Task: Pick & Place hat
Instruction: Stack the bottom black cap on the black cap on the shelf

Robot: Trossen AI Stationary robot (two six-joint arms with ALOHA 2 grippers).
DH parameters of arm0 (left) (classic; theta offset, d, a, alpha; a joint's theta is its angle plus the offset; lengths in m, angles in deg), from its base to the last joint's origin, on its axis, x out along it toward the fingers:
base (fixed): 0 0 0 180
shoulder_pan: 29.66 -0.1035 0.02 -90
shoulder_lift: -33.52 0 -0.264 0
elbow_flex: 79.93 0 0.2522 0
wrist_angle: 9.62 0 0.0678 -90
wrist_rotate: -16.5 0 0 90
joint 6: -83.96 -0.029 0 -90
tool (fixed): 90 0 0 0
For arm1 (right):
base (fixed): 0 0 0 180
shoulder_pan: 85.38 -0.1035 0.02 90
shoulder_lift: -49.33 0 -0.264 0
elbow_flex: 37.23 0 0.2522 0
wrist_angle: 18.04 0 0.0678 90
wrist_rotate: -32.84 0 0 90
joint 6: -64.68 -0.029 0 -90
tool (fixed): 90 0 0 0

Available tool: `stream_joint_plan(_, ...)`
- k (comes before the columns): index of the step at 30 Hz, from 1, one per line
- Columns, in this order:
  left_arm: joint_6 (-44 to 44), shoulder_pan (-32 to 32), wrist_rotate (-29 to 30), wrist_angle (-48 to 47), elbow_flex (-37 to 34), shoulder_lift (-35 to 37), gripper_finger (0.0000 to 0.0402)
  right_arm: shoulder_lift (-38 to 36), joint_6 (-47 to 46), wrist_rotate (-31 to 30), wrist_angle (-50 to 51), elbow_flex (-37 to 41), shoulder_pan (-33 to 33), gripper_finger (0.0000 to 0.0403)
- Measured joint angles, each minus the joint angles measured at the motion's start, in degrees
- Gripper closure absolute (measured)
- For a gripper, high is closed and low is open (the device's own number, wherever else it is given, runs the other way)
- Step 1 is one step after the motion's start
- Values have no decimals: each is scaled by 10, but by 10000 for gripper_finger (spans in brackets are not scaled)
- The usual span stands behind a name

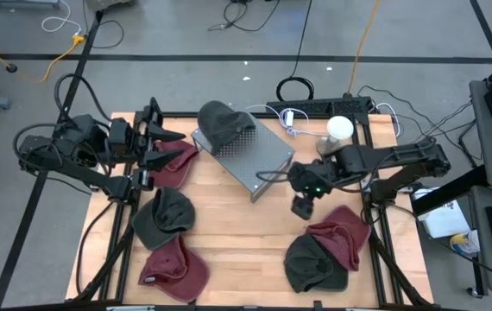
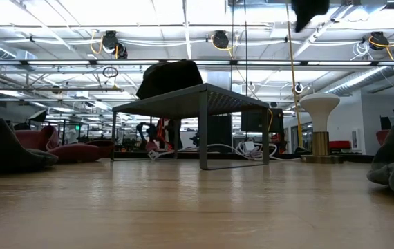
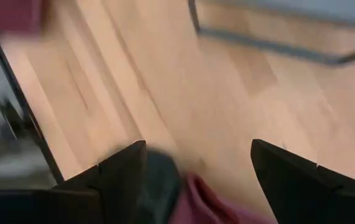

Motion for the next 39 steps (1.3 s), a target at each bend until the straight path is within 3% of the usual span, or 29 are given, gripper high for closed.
stream_joint_plan(6,13,0,2,0,0,0,245,0,72,0,74,0,-24,122)
stream_joint_plan(13,40,0,18,0,0,0,245,0,66,-18,75,0,-105,122)
stream_joint_plan(26,67,0,62,1,0,0,245,13,-91,-46,67,0,-289,134)
stream_joint_plan(39,103,0,63,2,0,-2,245,61,-219,-29,-54,0,-414,138)
